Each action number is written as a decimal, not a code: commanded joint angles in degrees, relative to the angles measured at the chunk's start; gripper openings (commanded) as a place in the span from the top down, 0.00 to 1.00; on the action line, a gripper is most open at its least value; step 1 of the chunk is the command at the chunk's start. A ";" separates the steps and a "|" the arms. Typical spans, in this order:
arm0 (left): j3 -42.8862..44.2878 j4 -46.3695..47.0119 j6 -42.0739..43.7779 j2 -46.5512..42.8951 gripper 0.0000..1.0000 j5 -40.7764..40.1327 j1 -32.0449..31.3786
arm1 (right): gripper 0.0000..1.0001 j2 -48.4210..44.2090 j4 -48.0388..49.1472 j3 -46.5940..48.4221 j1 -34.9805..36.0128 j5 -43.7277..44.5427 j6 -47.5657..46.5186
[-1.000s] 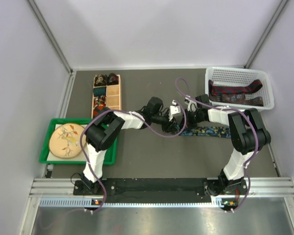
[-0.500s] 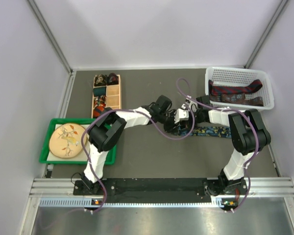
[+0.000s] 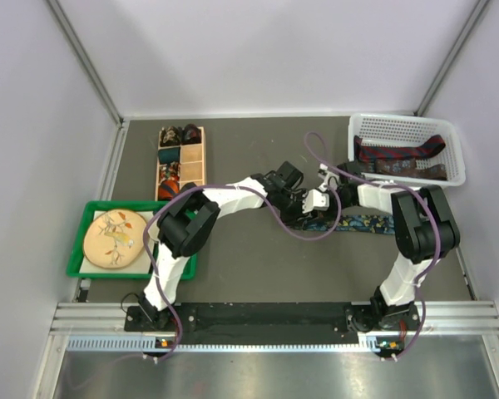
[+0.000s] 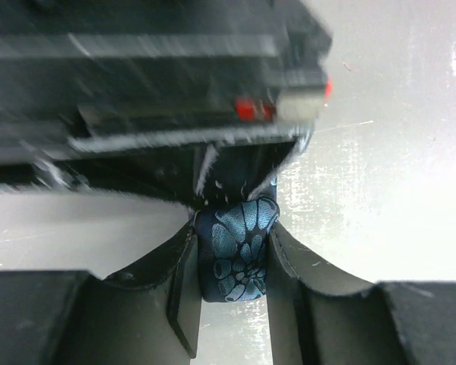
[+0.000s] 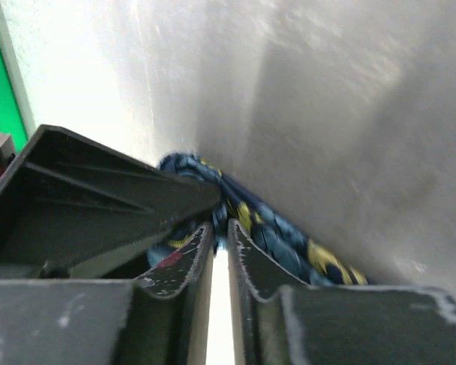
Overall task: Roll the ties
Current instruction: Roll the tie at the center of the board.
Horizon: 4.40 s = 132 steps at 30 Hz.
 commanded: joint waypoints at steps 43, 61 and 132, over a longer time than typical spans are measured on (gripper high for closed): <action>-0.40 -13.40 1.91 8.71 0.44 -9.23 -0.17 | 1.00 2.55 -4.63 2.31 -2.40 -4.40 -5.43; -23.78 33.69 -11.36 -6.95 0.19 17.92 8.00 | 1.00 1.67 -9.64 3.10 -2.67 12.21 -11.15; -0.84 -13.57 5.33 2.37 0.80 -7.47 -0.34 | 0.56 3.42 -3.93 5.82 -1.88 -10.72 4.67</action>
